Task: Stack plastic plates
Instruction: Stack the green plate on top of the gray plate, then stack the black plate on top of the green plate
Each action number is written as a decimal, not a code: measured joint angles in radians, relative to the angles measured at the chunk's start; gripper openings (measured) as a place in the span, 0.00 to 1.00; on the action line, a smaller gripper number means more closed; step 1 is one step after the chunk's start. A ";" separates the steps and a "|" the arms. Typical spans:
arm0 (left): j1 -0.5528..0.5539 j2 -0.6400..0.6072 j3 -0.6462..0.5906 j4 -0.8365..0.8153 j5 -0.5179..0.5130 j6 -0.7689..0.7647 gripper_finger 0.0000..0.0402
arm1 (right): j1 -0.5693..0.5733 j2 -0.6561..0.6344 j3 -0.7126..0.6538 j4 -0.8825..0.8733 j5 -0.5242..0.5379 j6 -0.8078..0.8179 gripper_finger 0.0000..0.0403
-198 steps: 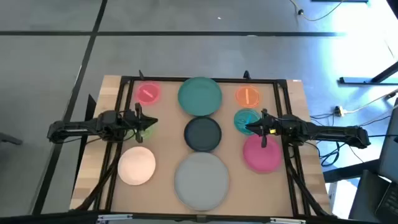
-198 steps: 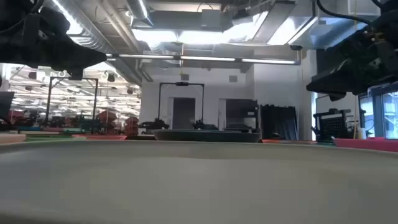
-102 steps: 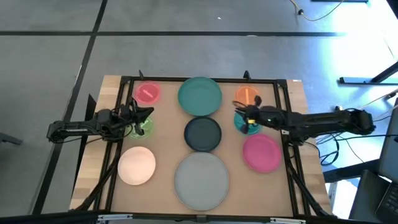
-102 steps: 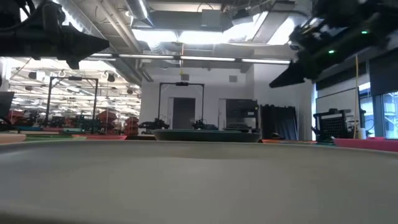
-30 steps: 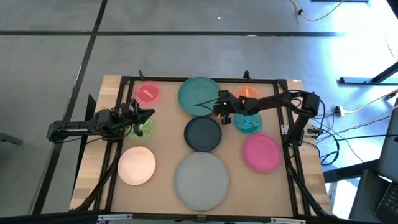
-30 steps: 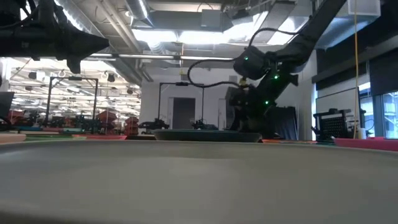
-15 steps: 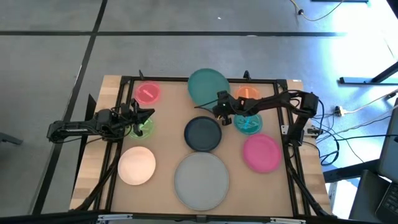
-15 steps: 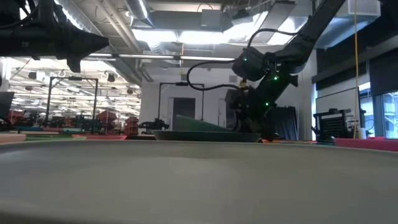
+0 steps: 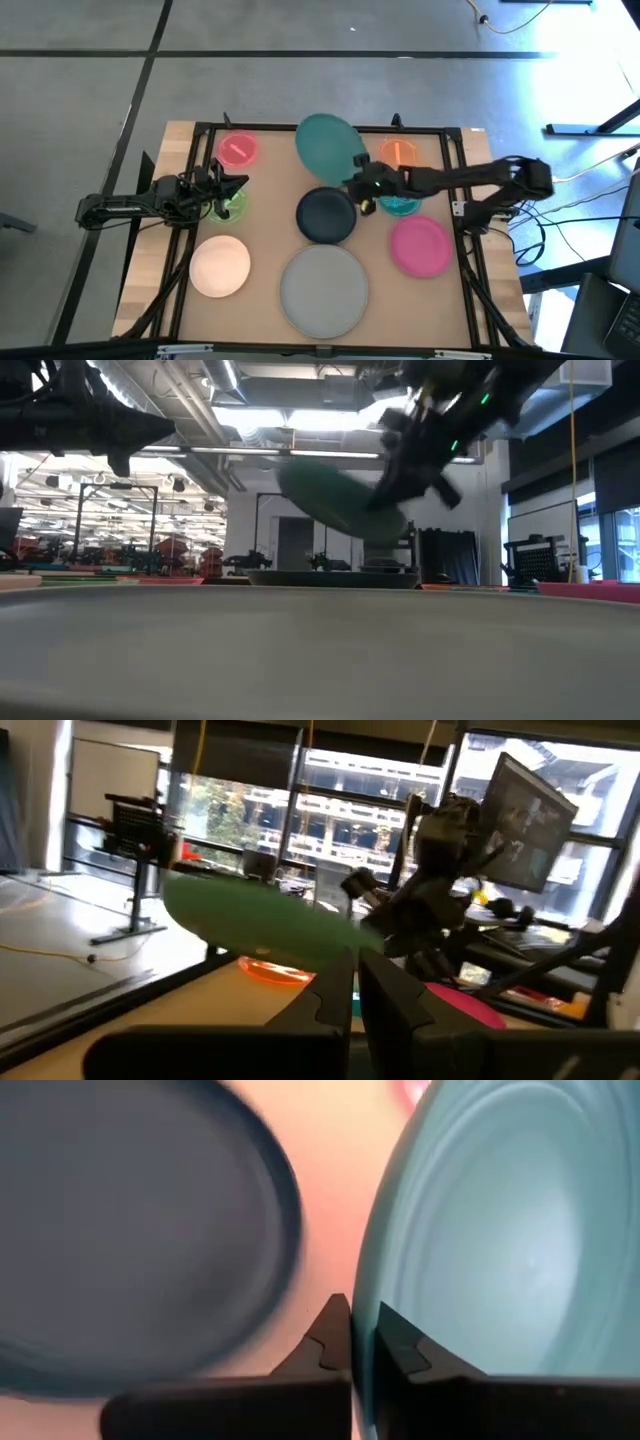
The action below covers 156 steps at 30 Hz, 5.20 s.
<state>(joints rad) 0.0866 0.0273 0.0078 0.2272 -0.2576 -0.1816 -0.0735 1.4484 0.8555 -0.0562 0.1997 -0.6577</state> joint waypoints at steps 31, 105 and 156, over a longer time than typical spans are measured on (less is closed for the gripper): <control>-0.311 0.310 0.000 0.275 -0.022 -0.147 0.04 | 0.676 0.088 0.113 0.112 -0.035 0.579 0.00; -0.351 0.517 0.000 0.479 -0.153 -0.020 0.04 | 0.240 0.122 0.071 -0.278 -0.061 0.372 0.42; -0.349 0.544 0.000 0.486 -0.182 -0.009 0.04 | 0.305 0.174 0.173 -0.172 -0.093 0.339 0.02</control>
<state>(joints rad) -0.2623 0.5713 0.0078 0.7136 -0.4397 -0.1902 0.2313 1.6222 1.0284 -0.2285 0.1069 -0.3186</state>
